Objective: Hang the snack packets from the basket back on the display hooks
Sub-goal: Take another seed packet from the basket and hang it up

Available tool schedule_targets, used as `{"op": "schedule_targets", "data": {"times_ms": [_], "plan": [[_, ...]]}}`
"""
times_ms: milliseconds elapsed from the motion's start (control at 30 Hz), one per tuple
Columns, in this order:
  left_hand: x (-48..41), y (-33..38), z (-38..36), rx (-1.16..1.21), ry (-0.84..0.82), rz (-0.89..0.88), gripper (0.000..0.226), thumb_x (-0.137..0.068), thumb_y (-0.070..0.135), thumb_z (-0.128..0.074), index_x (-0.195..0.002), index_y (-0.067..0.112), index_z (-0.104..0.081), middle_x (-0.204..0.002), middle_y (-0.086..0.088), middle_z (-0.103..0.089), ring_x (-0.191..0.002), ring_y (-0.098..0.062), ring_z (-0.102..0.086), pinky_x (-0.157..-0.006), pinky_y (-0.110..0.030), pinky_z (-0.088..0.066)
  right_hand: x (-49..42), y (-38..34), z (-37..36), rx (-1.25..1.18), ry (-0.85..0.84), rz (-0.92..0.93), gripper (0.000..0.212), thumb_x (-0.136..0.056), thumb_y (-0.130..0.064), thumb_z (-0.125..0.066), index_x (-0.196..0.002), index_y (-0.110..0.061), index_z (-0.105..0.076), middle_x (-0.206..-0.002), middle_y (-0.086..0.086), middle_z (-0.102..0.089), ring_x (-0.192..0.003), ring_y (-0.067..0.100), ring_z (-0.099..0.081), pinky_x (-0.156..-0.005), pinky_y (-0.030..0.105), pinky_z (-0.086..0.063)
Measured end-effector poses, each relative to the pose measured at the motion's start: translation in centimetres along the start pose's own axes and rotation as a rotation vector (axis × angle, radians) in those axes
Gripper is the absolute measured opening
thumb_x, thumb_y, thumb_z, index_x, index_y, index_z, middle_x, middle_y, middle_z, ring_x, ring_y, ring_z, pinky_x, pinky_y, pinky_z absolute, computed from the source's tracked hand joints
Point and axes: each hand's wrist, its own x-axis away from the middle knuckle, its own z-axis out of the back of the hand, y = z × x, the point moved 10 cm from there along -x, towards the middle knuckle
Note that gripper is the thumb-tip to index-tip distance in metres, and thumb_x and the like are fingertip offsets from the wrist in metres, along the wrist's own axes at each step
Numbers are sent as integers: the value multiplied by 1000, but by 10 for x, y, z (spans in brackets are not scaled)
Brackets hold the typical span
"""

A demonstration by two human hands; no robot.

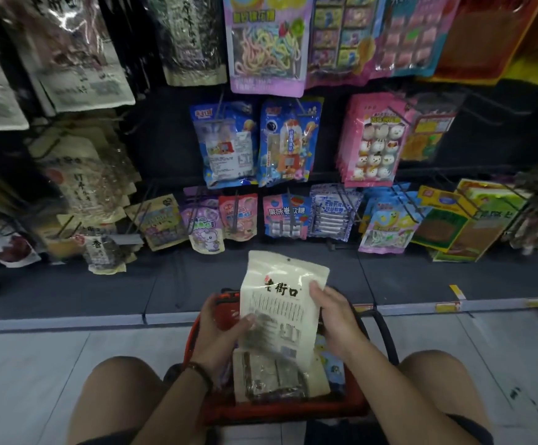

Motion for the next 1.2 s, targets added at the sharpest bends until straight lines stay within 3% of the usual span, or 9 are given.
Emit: {"op": "schedule_targets", "data": {"times_ms": [100,267,533,700,867,967,1033,1133,1200], "plan": [[-14,41,-16,-176,-150,-123,77,-75,45,-87,-141,35,-50,-126,16,-71,-114,-9,-70,-85,-24,-60,4,-19,-19,148,-92,51,27,-100,-46,-68,-106,-25,-84,-112,4,-82,-103,18,-80,-74,19,-61],[-24,70,-21,-124,-154,-206,21,-101,28,-66,-120,20,-69,-116,-1,-78,-109,-26,-75,-94,-48,-60,7,-45,-25,179,-116,139,31,-103,-40,-65,-101,-15,-84,-105,16,-82,-94,31,-81,-70,30,-62],[-14,121,-35,22,-121,-306,30,-100,22,-65,-107,-7,-61,-107,-29,-72,-97,-34,-73,-88,-49,-58,4,-91,-20,230,-90,309,32,-82,-41,-82,-97,-13,-85,-101,15,-83,-95,36,-80,-82,45,-66],[-15,151,-38,35,-138,-326,11,-103,19,-63,-105,9,-69,-105,-13,-79,-102,-38,-74,-82,-44,-63,0,-113,-29,309,-89,381,15,-89,-33,-82,-98,-21,-86,-99,8,-84,-91,30,-82,-85,52,-66],[5,167,-8,-448,397,-382,36,-88,36,-78,-111,26,-53,-119,4,-52,-111,-23,-55,-96,-37,-47,4,-132,-52,347,54,449,32,-94,-33,-79,-76,-6,-79,-75,12,-80,-68,34,-77,-68,45,-63],[10,161,-54,-409,82,-399,44,-92,53,-67,-124,26,-54,-126,6,-46,-118,-15,-55,-106,-41,-50,15,-146,-78,518,117,558,58,-85,-64,-70,-52,-18,-57,-45,-5,-49,-42,13,-44,-47,29,-33],[11,161,-75,-259,-112,-324,64,-88,64,-62,-137,25,-50,-139,4,-49,-127,-14,-56,-110,-42,-49,19,-148,-94,555,110,546,64,-85,-74,-61,-51,-21,-54,-43,-7,-42,-42,8,-37,-44,26,-30],[11,182,-75,-55,-196,-389,55,-85,67,-66,-128,33,-59,-123,6,-73,-116,-8,-69,-100,-30,-55,21,-150,-121,487,12,523,56,-97,-64,-59,-56,-27,-69,-55,-9,-64,-51,4,-59,-54,24,-45],[11,193,-64,-10,-170,-469,42,-93,58,-66,-126,33,-63,-119,9,-76,-112,-8,-71,-92,-23,-57,19,-148,-140,347,-102,450,43,-103,-53,-58,-80,-25,-81,-86,-6,-78,-81,11,-77,-77,32,-59]]}}
